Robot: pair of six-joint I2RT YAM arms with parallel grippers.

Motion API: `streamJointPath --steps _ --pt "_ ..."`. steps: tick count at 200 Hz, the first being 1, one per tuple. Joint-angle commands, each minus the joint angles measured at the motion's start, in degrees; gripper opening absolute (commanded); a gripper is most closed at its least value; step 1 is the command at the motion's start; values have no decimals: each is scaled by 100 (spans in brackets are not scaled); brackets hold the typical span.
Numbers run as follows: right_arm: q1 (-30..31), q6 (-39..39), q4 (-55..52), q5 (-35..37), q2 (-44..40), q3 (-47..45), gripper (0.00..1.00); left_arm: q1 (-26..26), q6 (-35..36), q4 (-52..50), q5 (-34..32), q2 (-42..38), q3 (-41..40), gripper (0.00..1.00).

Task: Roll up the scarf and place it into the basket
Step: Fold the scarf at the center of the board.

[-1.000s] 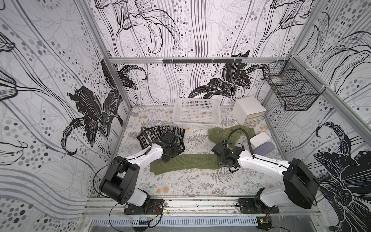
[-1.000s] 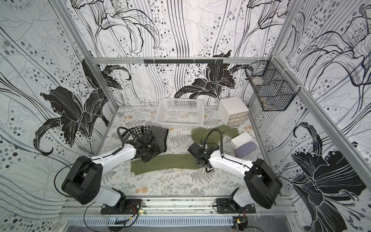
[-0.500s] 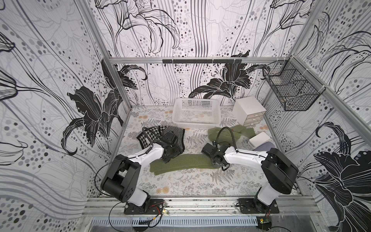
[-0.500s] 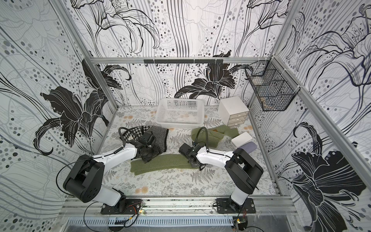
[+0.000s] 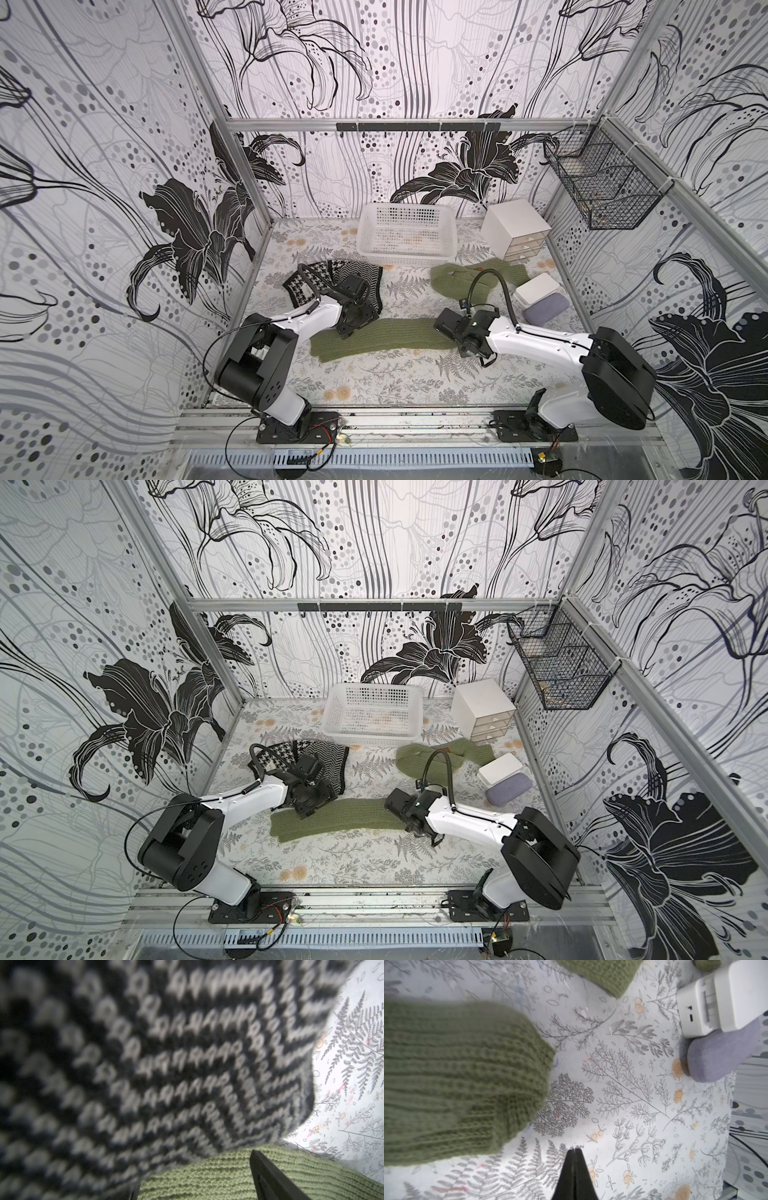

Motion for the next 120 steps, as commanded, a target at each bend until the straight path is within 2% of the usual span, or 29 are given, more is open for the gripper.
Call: streamJointPath --steps 1,21,45,97,120 --pt "-29 -14 246 -152 -320 -173 4 -25 84 145 48 85 108 84" --pt "-29 -387 743 -456 -470 -68 25 -24 90 136 75 127 143 84" --pt "-20 -677 820 -578 -132 271 32 -28 65 172 66 84 93 84" --pt "-2 -826 941 -810 760 644 32 -18 82 181 75 28 13 84" --pt "6 -697 747 -570 1129 779 23 -11 96 173 75 13 0 84"
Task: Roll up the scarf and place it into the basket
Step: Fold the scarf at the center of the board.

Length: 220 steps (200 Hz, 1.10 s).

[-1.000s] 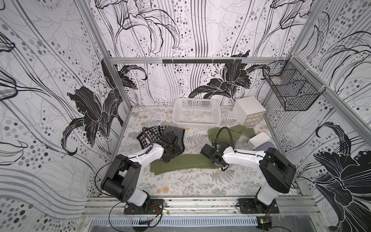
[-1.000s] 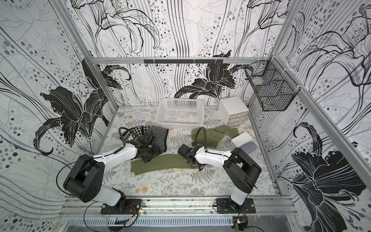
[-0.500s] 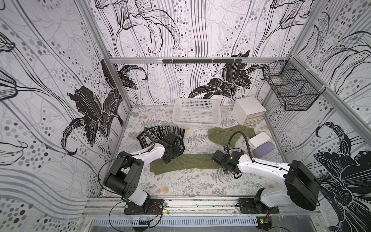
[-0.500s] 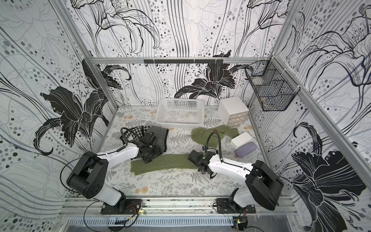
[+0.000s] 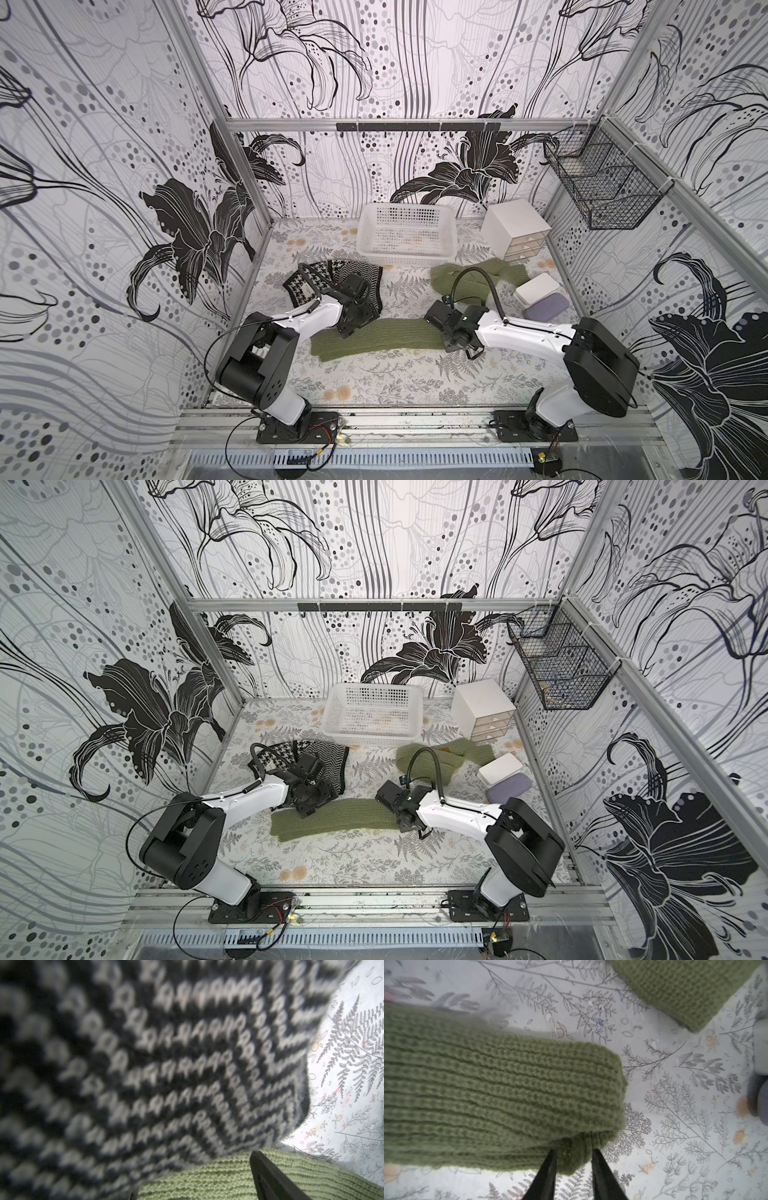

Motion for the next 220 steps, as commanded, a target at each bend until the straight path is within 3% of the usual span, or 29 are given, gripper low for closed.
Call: streamJointPath --steps 1,40,58,116,155,174,179,186,193,203,220 --pt "30 50 -183 211 325 230 23 -9 93 122 27 -39 -34 84" --pt "65 616 -827 868 444 255 0 -8 91 130 18 -58 -60 85" --pt "74 1037 -1008 1027 67 -50 0 -11 82 147 18 -36 -72 85" --pt "63 2598 -604 761 -2263 -1786 0 -7 117 92 17 90 55 85" --pt "57 2512 535 344 -4251 -3044 0 -7 140 77 13 207 173 84" --pt "49 2604 358 224 -5282 -3410 0 -8 126 86 48 271 217 84" --pt "48 2674 117 290 -5480 -3402 8 -19 125 86 60 277 234 84" --pt "48 2704 -138 322 -5675 -3390 28 -13 135 81 61 285 259 84" --pt "48 2837 -423 493 -5806 -3326 40 -16 135 76 62 300 291 85" --pt "48 2795 -494 455 -5881 -3288 47 -12 144 61 75 313 344 85" --pt "48 2764 -417 375 -5690 -3141 49 -17 179 -9 86 308 449 85"
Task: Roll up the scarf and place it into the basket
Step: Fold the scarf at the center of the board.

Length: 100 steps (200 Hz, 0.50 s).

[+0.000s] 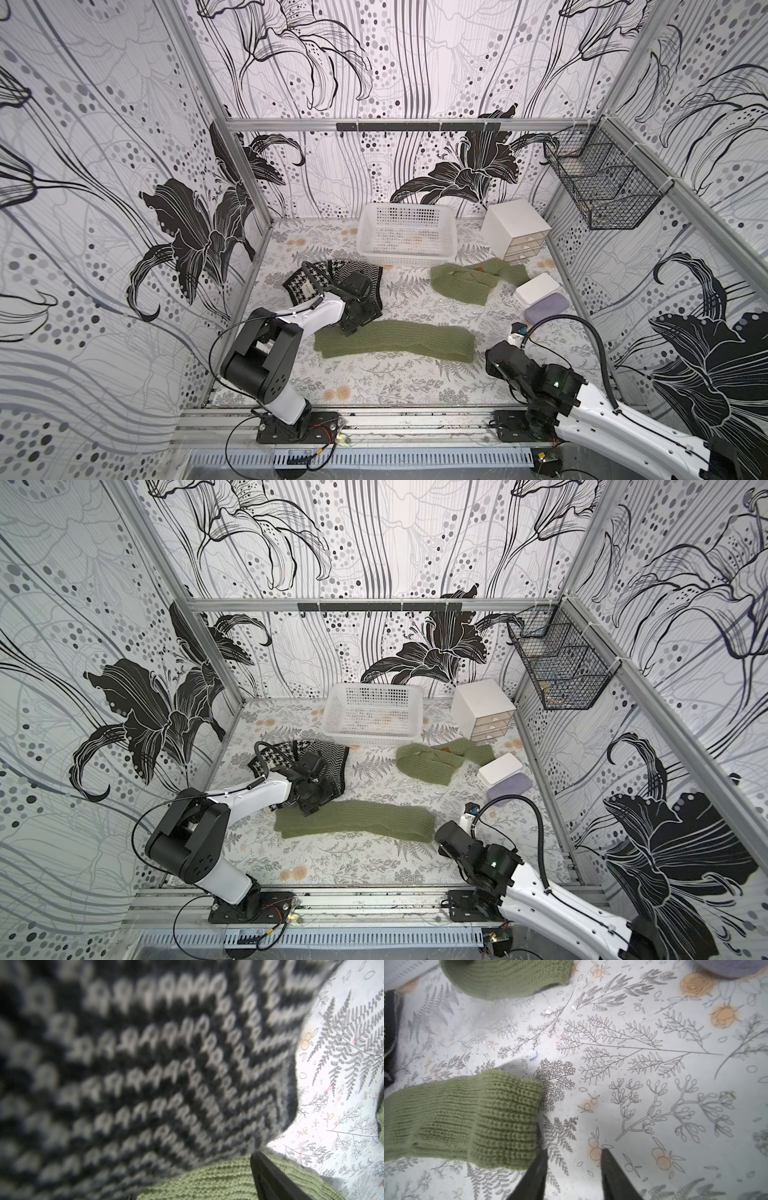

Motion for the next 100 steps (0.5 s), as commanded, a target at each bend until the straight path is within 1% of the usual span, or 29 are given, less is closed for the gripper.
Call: streamJointPath --steps 1,18,26,48,70,90,100 --pt "-9 101 -253 29 155 209 49 -14 157 -29 -3 66 218 85" --pt "-32 -72 180 -65 671 332 52 -16 180 -74 7 -74 295 85" --pt "-149 -233 414 -178 1026 407 52 -14 190 -125 7 -154 326 85" --pt "-720 -683 1350 -1174 1994 581 52 -14 226 -280 24 -406 453 86" --pt "-897 -760 1940 -1517 2583 786 50 -15 260 -471 8 -734 552 86" --pt "-1044 -772 2256 -1866 2934 903 50 -15 301 -669 -66 -1027 648 86" --pt "-1077 -725 2250 -1974 3185 979 49 -6 331 -755 -123 -1134 703 86"
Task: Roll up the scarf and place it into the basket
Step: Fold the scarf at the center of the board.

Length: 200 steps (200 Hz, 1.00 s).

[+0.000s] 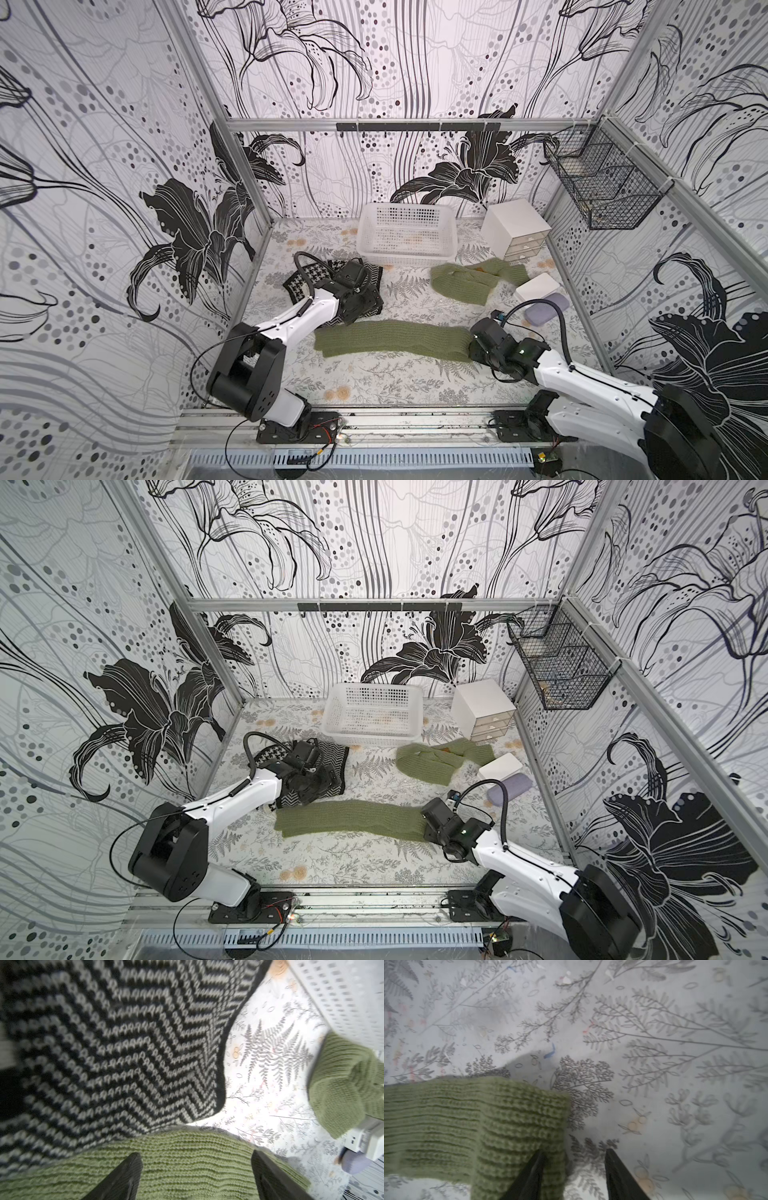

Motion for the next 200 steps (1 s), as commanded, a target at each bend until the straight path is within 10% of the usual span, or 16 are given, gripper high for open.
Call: streamJointPath --steps 1,27,58,136,200 --pt "-111 -134 524 -556 389 266 49 -10 205 -313 -132 -327 227 87" --pt "-125 76 408 -759 1006 378 42 29 272 -443 -177 -484 303 87" --pt "-139 415 -381 -421 958 410 0 161 366 -530 -168 -609 264 87" --pt "-284 469 -4019 2544 -667 1688 0 618 856 -609 240 -758 408 88" --pt "339 -1677 -1976 27 1476 3435 0 1552 1178 -923 715 -1211 538 89"
